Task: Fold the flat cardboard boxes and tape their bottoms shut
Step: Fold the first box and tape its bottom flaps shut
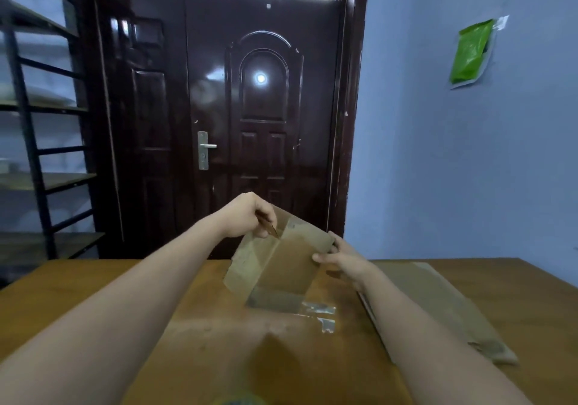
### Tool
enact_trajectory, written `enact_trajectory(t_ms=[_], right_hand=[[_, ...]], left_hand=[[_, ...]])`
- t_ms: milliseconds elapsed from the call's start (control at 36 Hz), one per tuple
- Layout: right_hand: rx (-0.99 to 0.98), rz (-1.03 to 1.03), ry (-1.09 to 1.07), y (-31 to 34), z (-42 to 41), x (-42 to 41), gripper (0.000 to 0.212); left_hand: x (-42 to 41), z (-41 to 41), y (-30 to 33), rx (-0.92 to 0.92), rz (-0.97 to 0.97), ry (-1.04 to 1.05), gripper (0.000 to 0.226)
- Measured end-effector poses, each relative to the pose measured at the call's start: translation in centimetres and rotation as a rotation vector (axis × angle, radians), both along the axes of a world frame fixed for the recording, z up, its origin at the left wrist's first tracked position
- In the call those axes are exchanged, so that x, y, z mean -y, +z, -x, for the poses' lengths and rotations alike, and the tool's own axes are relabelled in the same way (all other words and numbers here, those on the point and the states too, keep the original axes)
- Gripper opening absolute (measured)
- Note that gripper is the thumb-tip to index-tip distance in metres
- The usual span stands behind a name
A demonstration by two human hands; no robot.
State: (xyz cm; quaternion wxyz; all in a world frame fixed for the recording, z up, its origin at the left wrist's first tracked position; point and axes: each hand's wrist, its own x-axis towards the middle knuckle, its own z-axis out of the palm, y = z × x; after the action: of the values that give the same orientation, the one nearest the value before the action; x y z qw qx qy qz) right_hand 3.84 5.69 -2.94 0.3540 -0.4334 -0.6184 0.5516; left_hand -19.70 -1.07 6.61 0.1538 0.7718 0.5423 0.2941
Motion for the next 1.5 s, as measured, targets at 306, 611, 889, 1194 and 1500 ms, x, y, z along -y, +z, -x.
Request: enact_trajectory(t_ms=[306,611,889,1194,1500], right_hand=[[-0.107,-0.201,-0.177,-2.9,3.7,1.3,0.045],[-0.091,-0.342,-0.137,-6.5,6.7,2.9,0.057],[-0.026,-0.451,-0.218,-7.8,7.8,3.0,0.056],[0.074,-0.605,-0.225,-8.9,9.0,1.8,0.053],[0.060,-0.523,-0.273,-7.8,8.7,0.8,0.045]], left_hand=[[-0.5,1.9,-10.0,0.513,-0.150,0.229,0.048],[0.0,2.5,-14.2,0.765,-0.098,0.094,0.049],[-1.8,2.3,-15.2,0.511,-0.051,0.073,0.115],[-1.0,1.8,-16.0,0.802,-0.129,0.058,0.080],[-1.9,0.9,-16.1,0.930,-0.277,0.116,0.054]])
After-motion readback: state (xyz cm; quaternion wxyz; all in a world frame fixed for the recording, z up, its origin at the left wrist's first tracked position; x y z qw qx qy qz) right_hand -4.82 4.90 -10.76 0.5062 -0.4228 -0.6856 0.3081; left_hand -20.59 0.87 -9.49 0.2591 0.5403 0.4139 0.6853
